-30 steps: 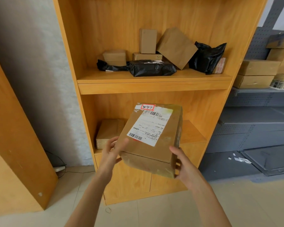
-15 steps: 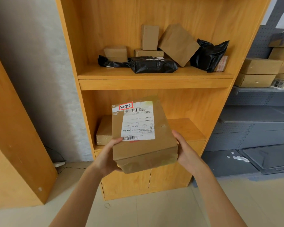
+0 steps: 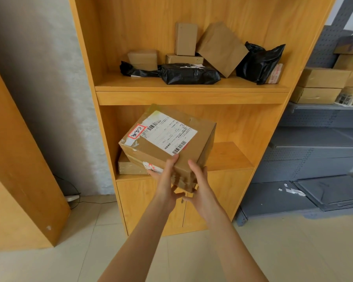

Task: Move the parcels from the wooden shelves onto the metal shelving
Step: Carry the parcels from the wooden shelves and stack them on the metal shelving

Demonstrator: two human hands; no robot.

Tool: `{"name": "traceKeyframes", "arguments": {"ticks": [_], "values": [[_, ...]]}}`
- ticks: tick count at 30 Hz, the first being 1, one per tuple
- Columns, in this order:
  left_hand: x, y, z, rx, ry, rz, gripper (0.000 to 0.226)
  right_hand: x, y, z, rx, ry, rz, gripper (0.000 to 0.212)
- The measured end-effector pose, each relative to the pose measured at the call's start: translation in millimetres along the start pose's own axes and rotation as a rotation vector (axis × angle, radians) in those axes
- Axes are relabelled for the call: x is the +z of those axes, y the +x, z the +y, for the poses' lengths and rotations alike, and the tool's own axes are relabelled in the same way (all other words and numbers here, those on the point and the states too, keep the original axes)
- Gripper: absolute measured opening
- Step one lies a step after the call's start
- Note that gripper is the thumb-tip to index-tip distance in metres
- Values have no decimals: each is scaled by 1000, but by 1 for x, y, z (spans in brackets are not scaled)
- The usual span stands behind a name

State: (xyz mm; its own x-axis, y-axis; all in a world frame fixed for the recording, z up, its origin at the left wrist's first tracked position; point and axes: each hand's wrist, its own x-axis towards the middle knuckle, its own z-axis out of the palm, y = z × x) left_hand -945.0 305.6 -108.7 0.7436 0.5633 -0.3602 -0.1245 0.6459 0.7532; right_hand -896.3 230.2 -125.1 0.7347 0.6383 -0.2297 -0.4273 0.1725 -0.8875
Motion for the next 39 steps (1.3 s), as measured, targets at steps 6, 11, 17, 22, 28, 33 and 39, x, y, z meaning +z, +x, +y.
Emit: {"name": "traceKeyframes", "arguments": {"ticks": [6,11,17,22,28,33,39], "values": [[-23,9,21,35,101,18,143,-18,1,-27,-30,6,63,55],[-72,22,70,115,179,5,105,-44,11,-61,-1,-45,34,79],[-75,15,84,18,392,-228,71,-44,16,-86,-27,-59,18,81],[-60,12,64,35,371,-172,87,-33,10,-78,-148,174,152,93],[-7,1,24,30,249,-133,116,7,-4,-34,-96,75,70,113],[24,-6,-4,52,186,-164,123,-1,-14,-33,-191,15,133,103],[30,-5,-16,-16,267,-258,132,-49,-37,-54,-198,-58,328,96]]}}
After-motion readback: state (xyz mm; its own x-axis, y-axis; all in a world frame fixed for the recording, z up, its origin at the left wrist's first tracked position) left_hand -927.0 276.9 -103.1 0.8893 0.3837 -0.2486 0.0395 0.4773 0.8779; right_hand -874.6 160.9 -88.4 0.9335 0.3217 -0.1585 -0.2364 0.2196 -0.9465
